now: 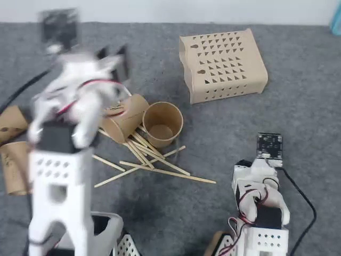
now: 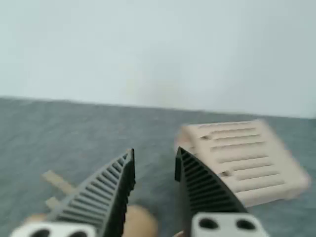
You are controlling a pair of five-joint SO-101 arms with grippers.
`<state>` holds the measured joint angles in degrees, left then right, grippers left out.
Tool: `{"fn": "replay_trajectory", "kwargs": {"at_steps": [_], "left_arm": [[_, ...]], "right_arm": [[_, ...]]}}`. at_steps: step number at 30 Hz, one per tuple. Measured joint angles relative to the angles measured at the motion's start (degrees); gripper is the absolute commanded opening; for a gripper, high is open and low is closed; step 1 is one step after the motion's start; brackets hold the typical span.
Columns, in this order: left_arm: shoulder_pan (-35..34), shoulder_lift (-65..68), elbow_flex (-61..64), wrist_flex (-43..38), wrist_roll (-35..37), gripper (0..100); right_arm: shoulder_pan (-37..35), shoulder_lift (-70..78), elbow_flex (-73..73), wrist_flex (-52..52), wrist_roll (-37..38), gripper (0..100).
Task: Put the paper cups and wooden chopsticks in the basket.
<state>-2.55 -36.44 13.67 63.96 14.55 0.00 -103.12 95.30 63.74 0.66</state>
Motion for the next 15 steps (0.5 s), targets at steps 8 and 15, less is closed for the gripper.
{"fn": "replay_trajectory", "kwargs": {"at_steps": [8,15], "left_arm": [[-19.7,-16.9,20.5,5.7,0.1,13],[-31.6,-35.3,53.4,-9.1,0.3,13]], "right_arm": [[-0.1,0.0,-2.0,-12.0,10.5,6.5],[-4.7,0.0,-9.7,-13.3,5.9,25.1]]}}
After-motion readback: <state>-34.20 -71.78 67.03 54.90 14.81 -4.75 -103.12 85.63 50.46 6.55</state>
